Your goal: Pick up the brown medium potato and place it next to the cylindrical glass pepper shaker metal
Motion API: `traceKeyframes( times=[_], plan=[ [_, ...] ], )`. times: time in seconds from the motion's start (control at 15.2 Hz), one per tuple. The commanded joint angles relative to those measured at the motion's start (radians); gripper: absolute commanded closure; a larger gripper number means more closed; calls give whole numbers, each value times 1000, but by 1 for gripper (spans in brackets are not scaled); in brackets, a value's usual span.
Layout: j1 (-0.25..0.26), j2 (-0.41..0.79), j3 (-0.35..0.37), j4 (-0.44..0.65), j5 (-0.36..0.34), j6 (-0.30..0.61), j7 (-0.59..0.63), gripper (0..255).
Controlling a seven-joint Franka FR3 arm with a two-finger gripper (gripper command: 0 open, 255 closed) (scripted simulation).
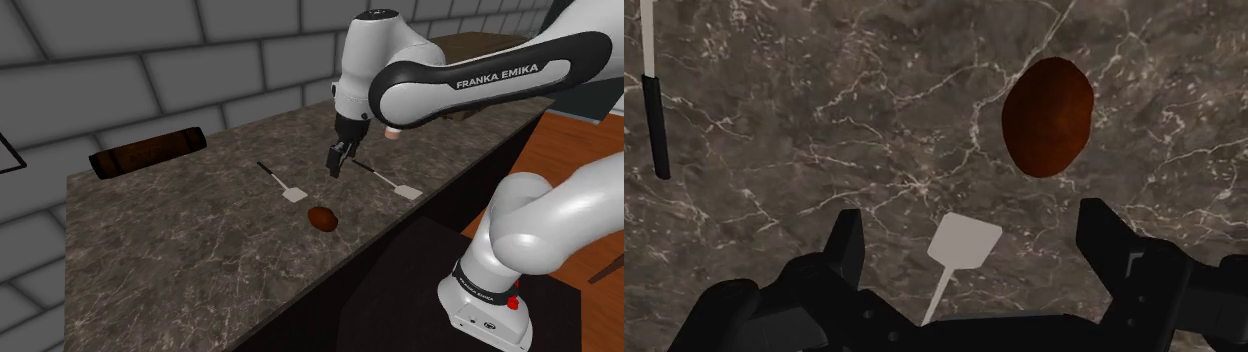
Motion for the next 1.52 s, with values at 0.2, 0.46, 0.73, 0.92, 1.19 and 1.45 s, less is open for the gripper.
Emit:
traceKeyframes(
  times=[0.2, 0.46, 0.73, 0.92, 1.19, 1.45],
  plan=[
    [29, 124, 39, -51, 14, 155, 7, 0],
    [49, 241, 74, -70, 16, 272, 19, 0],
    [49, 298, 88, -83, 8, 337, 29, 0],
    [42, 333, 92, -97, -4, 385, 37, 0],
    [35, 365, 96, -108, -17, 427, 46, 0],
    [35, 365, 96, -107, -17, 427, 46, 0]
  ],
)
